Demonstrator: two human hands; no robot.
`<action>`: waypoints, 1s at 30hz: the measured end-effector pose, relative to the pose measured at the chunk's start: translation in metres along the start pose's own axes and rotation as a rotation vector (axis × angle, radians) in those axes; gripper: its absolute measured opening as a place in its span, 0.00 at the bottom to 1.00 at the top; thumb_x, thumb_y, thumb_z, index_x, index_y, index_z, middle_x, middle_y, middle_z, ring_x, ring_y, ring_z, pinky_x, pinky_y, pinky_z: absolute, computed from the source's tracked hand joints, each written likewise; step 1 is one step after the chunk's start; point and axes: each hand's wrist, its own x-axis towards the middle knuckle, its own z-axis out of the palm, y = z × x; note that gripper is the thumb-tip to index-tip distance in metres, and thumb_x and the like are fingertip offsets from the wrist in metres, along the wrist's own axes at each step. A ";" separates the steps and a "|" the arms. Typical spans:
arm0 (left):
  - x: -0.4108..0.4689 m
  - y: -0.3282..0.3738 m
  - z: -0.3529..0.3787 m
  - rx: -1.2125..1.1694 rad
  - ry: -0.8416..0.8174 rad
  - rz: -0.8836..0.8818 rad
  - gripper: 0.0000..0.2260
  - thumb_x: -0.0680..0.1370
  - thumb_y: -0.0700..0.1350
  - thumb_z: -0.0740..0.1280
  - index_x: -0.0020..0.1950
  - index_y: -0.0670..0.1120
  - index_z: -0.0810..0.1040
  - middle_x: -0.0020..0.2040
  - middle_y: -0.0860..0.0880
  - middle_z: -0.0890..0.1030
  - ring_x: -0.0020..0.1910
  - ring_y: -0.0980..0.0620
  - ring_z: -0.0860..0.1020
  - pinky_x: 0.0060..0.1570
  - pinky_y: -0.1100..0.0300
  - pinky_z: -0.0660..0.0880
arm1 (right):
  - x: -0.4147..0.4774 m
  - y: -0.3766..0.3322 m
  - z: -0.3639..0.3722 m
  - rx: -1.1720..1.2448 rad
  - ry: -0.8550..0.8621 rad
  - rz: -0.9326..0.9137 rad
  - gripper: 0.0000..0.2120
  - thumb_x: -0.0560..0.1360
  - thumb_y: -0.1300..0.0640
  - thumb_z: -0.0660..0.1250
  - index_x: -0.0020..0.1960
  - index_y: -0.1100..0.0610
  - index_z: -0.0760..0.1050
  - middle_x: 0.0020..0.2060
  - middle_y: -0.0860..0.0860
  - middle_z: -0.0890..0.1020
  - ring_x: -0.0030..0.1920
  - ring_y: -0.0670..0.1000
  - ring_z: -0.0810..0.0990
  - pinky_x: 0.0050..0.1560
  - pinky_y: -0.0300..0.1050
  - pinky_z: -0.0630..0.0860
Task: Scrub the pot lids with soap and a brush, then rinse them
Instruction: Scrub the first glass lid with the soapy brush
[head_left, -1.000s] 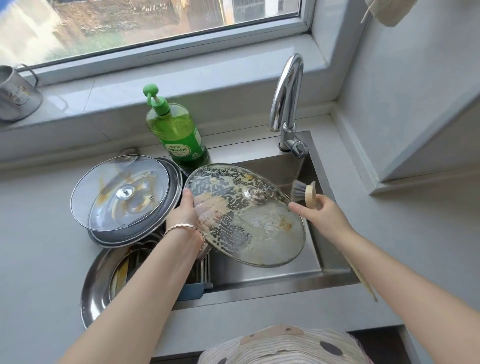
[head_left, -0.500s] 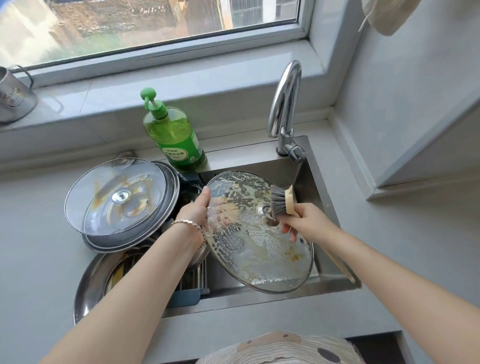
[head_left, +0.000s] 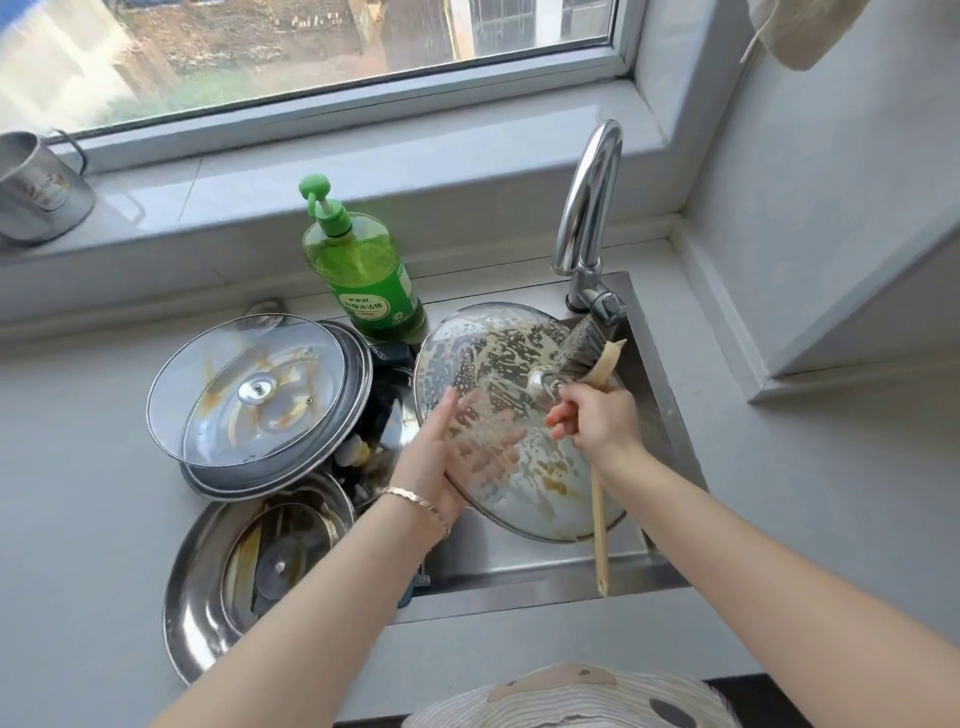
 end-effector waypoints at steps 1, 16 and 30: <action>-0.001 -0.007 0.001 -0.027 0.011 -0.014 0.18 0.80 0.56 0.55 0.59 0.47 0.74 0.50 0.41 0.83 0.47 0.43 0.82 0.50 0.47 0.78 | 0.000 -0.001 0.003 -0.034 0.009 -0.023 0.15 0.76 0.65 0.60 0.31 0.62 0.71 0.24 0.54 0.75 0.18 0.45 0.70 0.22 0.33 0.66; 0.002 -0.015 -0.008 -0.173 0.174 0.016 0.28 0.79 0.62 0.47 0.55 0.41 0.74 0.45 0.40 0.81 0.45 0.44 0.79 0.48 0.49 0.75 | -0.051 0.029 -0.018 -1.267 -0.235 -0.566 0.22 0.79 0.41 0.50 0.72 0.33 0.51 0.45 0.47 0.77 0.47 0.52 0.77 0.43 0.45 0.72; -0.001 -0.011 -0.014 -0.159 0.169 0.058 0.28 0.78 0.63 0.49 0.51 0.40 0.76 0.38 0.42 0.84 0.42 0.45 0.82 0.42 0.51 0.80 | -0.019 0.026 -0.024 -0.621 -0.050 -0.281 0.20 0.76 0.47 0.63 0.67 0.38 0.68 0.53 0.45 0.81 0.46 0.46 0.77 0.49 0.48 0.75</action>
